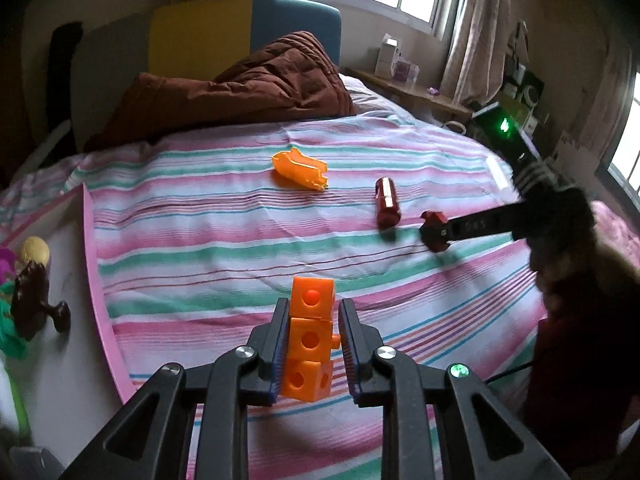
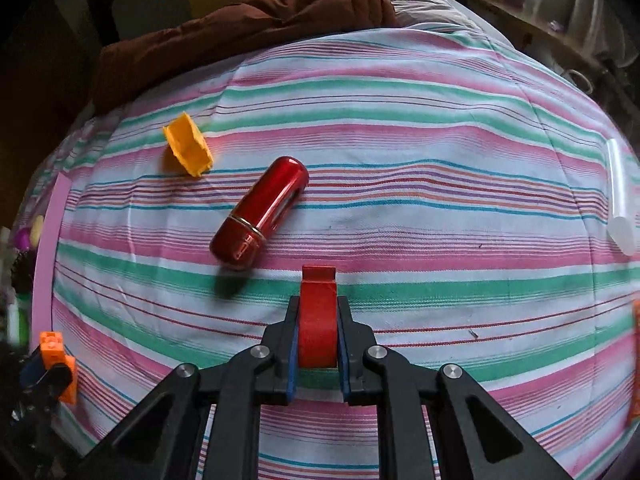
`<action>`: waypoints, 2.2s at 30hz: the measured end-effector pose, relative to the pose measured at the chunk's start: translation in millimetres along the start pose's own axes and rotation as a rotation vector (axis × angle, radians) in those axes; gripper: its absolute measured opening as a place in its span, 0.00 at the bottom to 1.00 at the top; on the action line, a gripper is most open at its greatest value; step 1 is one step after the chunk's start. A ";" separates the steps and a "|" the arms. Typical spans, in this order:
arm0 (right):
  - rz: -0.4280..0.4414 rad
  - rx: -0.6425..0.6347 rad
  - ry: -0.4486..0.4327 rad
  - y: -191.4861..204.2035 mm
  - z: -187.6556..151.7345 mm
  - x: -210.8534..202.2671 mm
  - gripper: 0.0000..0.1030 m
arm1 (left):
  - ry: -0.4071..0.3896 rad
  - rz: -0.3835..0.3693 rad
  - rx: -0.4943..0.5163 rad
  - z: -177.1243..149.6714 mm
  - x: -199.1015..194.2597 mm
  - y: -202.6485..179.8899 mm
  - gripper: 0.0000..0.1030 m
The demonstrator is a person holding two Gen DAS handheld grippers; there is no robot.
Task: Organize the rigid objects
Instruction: 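Carry the orange blocks with the left gripper toward the tray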
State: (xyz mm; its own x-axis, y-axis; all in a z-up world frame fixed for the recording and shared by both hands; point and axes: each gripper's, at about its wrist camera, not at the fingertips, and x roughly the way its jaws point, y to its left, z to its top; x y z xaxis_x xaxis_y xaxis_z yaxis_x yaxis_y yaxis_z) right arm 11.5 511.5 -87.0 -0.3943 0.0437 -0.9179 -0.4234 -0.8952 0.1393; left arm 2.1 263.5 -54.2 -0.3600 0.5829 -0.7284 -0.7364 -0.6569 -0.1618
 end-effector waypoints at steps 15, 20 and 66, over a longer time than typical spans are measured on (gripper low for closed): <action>-0.055 -0.099 -0.010 13.6 -2.4 1.7 0.15 | -0.073 0.079 -0.040 -8.4 -59.7 24.6 0.23; -0.077 -0.132 -0.016 17.3 -3.8 1.8 0.15 | -0.089 0.182 -0.054 -10.5 -81.8 43.5 0.23; -0.122 -0.166 -0.029 29.0 -5.9 4.2 0.15 | 0.016 0.157 -0.365 -13.2 -77.9 154.9 0.23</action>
State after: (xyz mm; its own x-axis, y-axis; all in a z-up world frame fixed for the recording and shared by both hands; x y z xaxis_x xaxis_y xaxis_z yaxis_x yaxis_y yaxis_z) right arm 2.4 483.1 -88.9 -0.3722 0.1667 -0.9130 -0.3301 -0.9432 -0.0376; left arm -76.4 110.0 -31.3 -0.4414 0.4561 -0.7728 -0.4200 -0.8660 -0.2713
